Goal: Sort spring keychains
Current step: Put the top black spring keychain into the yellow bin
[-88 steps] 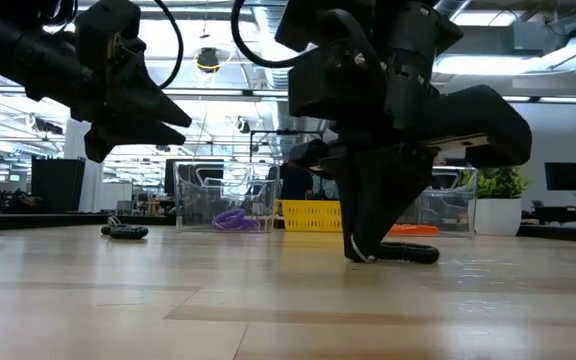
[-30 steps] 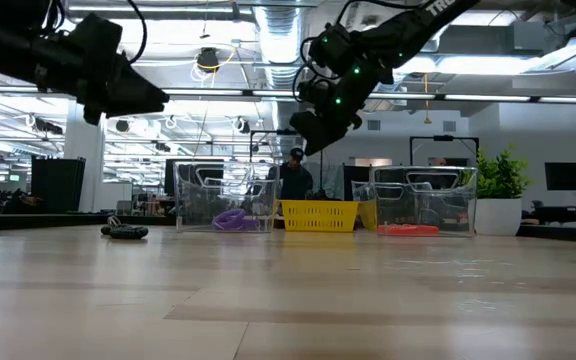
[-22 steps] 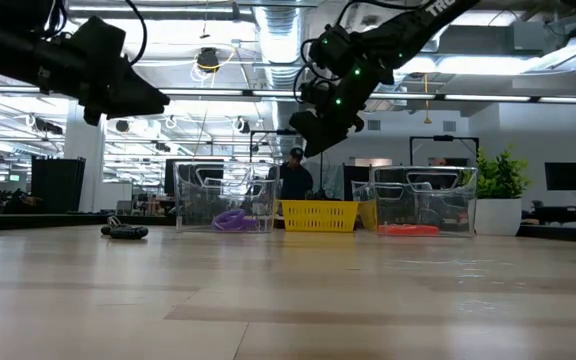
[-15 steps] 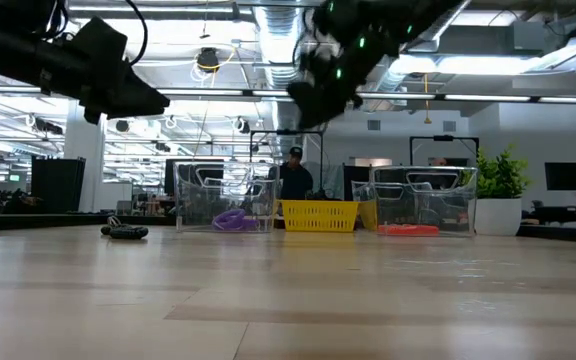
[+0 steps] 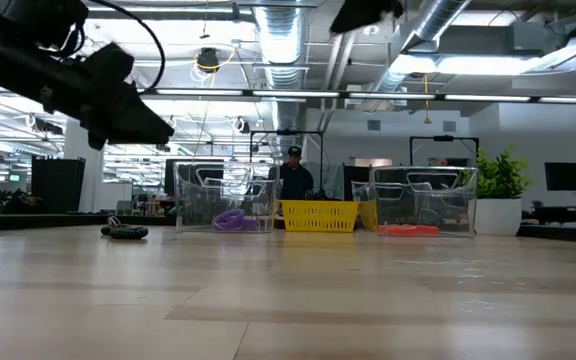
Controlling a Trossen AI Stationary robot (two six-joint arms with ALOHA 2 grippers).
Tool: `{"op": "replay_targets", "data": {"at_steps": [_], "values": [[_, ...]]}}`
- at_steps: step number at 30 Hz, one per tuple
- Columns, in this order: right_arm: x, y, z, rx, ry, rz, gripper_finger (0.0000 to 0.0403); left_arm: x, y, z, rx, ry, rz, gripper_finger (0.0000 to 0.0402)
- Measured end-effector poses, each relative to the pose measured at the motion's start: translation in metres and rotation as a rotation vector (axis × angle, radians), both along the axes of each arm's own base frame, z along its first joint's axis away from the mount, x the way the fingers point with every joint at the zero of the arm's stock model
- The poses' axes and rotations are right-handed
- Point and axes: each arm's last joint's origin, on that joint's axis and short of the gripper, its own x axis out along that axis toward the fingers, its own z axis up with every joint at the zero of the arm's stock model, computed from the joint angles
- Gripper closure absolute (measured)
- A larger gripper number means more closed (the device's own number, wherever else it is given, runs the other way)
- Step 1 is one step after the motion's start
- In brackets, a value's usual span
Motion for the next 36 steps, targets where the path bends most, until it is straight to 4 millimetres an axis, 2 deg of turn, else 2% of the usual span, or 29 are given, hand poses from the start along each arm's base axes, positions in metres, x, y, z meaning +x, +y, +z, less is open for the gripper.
{"op": "replay_targets", "data": {"at_steps": [5, 10, 14, 18, 23, 27, 31, 36], "values": [[-0.041, 0.036, 0.02, 0.045, 0.014, 0.106, 0.0335, 0.005, -0.012, -0.006, -0.083, 0.025, -0.105, 0.0263], [-0.074, 0.064, 0.033, 0.082, -0.01, 0.218, 0.0335, 0.015, -0.035, 0.005, -0.102, 0.026, -0.228, 0.0279], [-0.093, 0.083, 0.033, 0.116, 0.032, 0.295, 0.0335, 0.022, -0.053, 0.011, -0.121, 0.046, -0.299, 0.0291], [-0.104, 0.097, 0.026, 0.182, 0.082, 0.32, 0.0335, 0.03, -0.067, 0.012, -0.193, 0.11, -0.314, 0.0293], [-0.108, 0.112, 0.018, 0.288, 0.101, 0.309, 0.0335, 0.04, -0.075, 0.024, -0.2, 0.282, -0.289, 0.0293], [-0.106, 0.124, 0.012, 0.366, 0.09, 0.28, 0.0335, 0.038, -0.067, 0.037, -0.131, 0.489, -0.238, 0.0293], [-0.095, 0.134, 0.003, 0.366, 0.079, 0.214, 0.0335, 0.03, -0.051, 0.039, -0.134, 0.609, -0.144, 0.0293], [-0.071, 0.145, -0.015, 0.26, 0.085, 0.122, 0.0335, 0.027, -0.038, 0.028, -0.15, 0.668, -0.115, 0.0293]]}}
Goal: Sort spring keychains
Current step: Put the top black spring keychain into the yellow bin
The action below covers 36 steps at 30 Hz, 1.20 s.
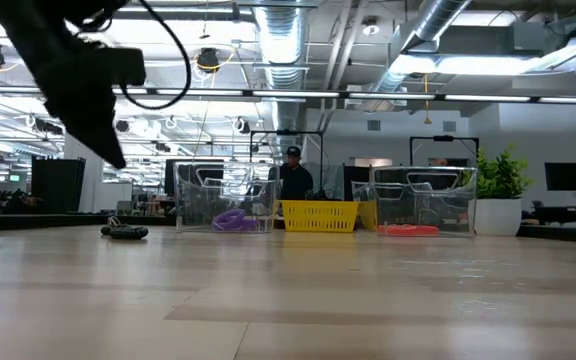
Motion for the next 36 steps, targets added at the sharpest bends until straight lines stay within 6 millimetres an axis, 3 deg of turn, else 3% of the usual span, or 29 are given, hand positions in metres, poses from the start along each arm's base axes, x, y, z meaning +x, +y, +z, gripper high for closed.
{"op": "replay_targets", "data": {"at_steps": [5, 11, 15, 22, 36], "values": [[0.022, 0.008, -0.018, 0.001, 0.04, 0.003, 0.0335, -0.008, 0.007, -0.019, 0.046, 0.083, -0.035, 0.0293], [0.036, 0.02, -0.03, 0.012, 0.048, 0.028, 0.0335, -0.012, 0.015, -0.031, -0.02, 0.081, 0.077, 0.0293], [0.038, 0.022, -0.031, 0.021, 0.04, 0.025, 0.0335, -0.01, 0.019, -0.031, -0.049, 0.037, 0.131, 0.0293], [0.036, 0.021, -0.026, 0.049, 0.003, 0.011, 0.0335, -0.008, 0.042, -0.032, -0.24, -0.039, 0.45, 0.0293], [0.039, 0.023, -0.026, 0.063, -0.015, 0.013, 0.0335, -0.02, 0.074, -0.042, -0.272, 0.015, 0.584, 0.0293]]}}
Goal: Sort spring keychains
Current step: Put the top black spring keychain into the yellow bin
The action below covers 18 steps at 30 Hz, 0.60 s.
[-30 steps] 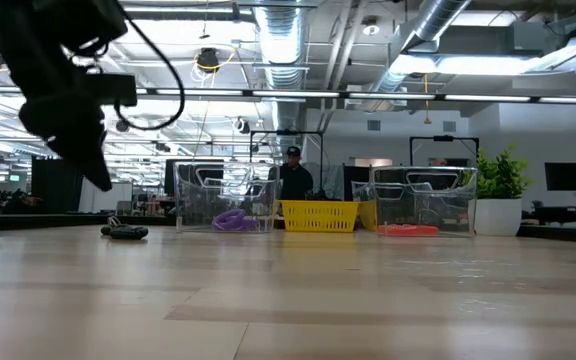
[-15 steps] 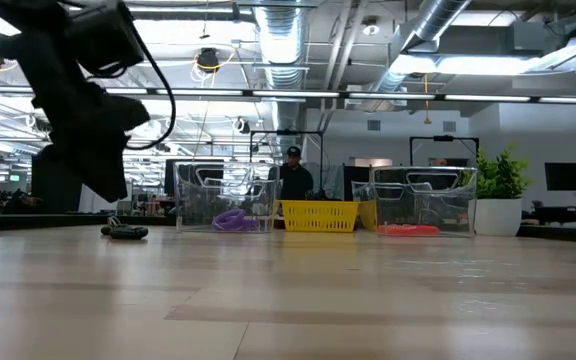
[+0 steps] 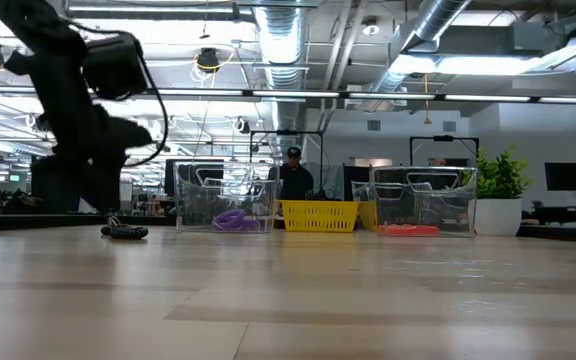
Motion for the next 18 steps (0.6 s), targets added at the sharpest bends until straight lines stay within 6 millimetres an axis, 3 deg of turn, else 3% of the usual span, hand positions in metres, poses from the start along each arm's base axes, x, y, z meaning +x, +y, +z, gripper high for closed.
{"op": "replay_targets", "data": {"at_steps": [7, 18], "values": [[0.0, 0.0, 0.0, 0.0, 0.0, 0.0, 0.0335, -0.016, 0.002, -0.023, -0.092, 0.037, 0.055, 0.0293], [0.0, -0.001, 0.0, 0.001, -0.001, -0.003, 0.0335, -0.006, 0.003, -0.017, -0.114, -0.107, 0.068, 0.0293]]}}
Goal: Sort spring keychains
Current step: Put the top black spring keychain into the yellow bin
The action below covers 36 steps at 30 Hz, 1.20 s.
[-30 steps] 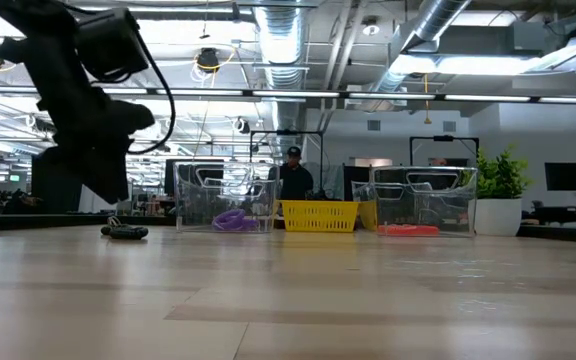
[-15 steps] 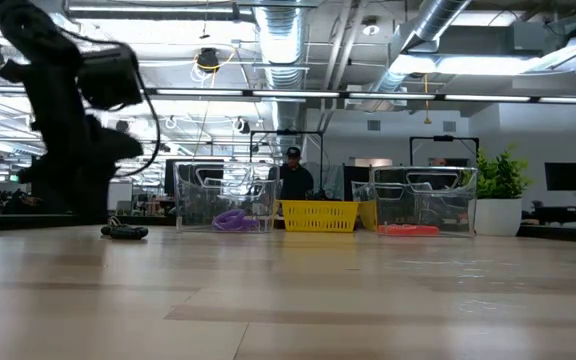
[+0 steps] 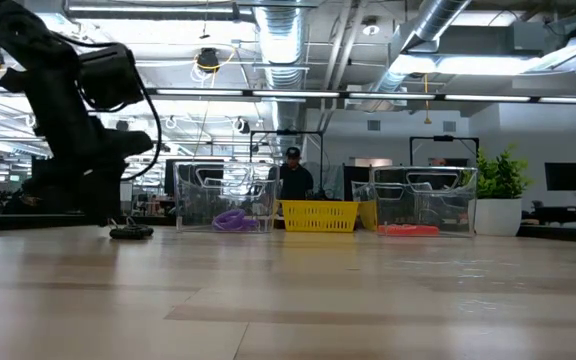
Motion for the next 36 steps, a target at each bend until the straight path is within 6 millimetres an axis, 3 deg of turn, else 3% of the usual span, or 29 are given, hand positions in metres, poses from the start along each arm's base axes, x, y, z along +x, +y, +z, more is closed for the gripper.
{"op": "replay_targets", "data": {"at_steps": [36], "values": [[0.0009, 0.0021, 0.0008, 0.066, -0.026, -0.01, 0.0335, 0.0109, 0.006, 0.0013, 0.124, -0.055, 0.007, 0.0293]]}}
